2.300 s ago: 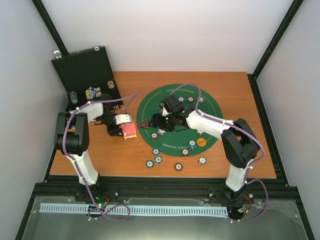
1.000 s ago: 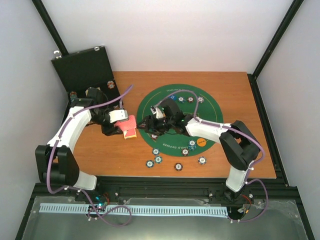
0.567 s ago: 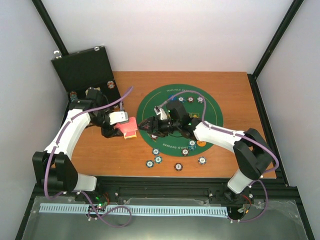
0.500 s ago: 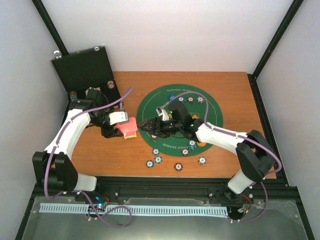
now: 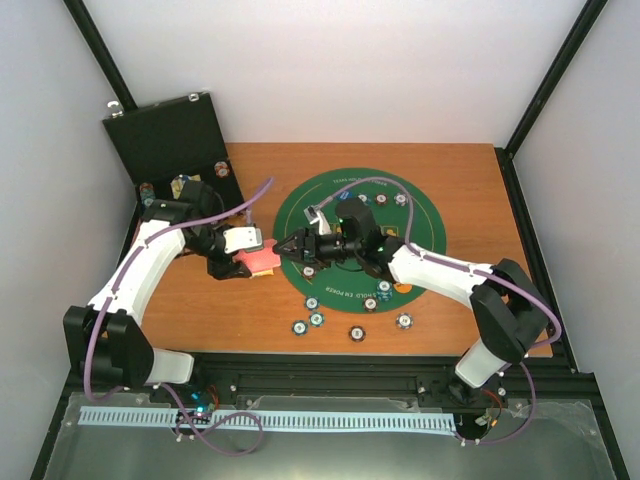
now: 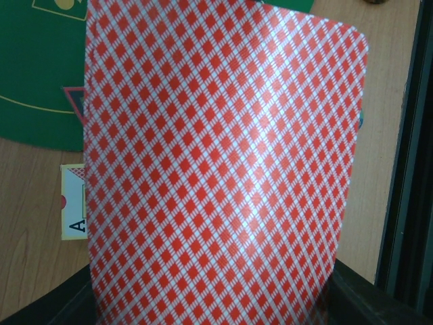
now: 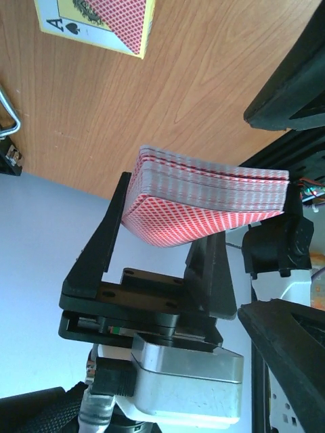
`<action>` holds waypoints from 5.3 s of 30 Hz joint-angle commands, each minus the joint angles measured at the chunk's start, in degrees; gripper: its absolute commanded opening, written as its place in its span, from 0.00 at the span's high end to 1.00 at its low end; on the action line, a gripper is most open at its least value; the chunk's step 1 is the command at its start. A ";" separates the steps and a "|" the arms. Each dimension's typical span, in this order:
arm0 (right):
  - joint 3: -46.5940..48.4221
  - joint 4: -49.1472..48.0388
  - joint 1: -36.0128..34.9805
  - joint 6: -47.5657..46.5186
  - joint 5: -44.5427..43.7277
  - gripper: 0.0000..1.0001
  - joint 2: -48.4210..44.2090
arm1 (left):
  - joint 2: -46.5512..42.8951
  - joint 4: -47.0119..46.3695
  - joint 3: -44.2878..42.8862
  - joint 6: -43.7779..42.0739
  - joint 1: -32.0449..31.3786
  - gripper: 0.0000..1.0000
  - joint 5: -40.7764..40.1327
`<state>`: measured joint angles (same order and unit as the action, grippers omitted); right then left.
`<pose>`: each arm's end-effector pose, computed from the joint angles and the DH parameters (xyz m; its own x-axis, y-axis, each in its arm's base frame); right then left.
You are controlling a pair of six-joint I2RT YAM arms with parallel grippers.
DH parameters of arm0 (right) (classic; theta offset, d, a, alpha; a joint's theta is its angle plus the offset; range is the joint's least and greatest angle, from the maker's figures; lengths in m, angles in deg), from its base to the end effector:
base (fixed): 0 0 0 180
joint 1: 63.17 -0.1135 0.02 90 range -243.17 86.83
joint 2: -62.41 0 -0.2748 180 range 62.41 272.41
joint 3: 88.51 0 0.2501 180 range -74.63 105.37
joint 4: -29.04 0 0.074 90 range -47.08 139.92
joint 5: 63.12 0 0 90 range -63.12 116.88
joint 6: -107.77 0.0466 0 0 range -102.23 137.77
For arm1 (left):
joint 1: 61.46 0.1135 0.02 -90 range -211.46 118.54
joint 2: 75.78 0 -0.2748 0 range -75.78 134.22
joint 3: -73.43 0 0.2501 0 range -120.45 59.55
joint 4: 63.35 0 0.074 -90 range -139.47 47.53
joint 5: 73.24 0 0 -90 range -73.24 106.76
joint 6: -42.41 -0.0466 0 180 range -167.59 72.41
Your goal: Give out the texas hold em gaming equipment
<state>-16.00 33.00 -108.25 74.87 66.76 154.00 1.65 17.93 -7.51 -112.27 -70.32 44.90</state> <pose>0.2366 0.2795 0.2635 -0.9562 -0.0464 -0.2892 -0.2894 0.3001 0.9090 0.2280 -0.0578 0.2845 -0.2010 0.8380 -0.5072 0.9732 0.2300 -0.0056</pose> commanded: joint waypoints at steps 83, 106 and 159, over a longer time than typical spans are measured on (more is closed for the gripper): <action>8.85 -5.49 -9.16 7.59 -6.18 0.97 14.78 | -17.12 0.48 6.23 2.00 -2.39 0.29 2.78; 9.87 3.33 -7.46 1.92 -7.66 0.68 13.55 | -17.07 0.75 6.16 0.59 -2.39 0.58 1.08; 4.45 3.86 -5.49 2.14 -4.27 0.77 6.04 | -11.22 -2.00 8.91 0.75 -2.40 0.68 -7.04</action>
<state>-9.79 38.95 -114.11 75.52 62.50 161.65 -10.14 17.36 1.77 -111.55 -72.46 37.36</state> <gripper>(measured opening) 0.239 0.682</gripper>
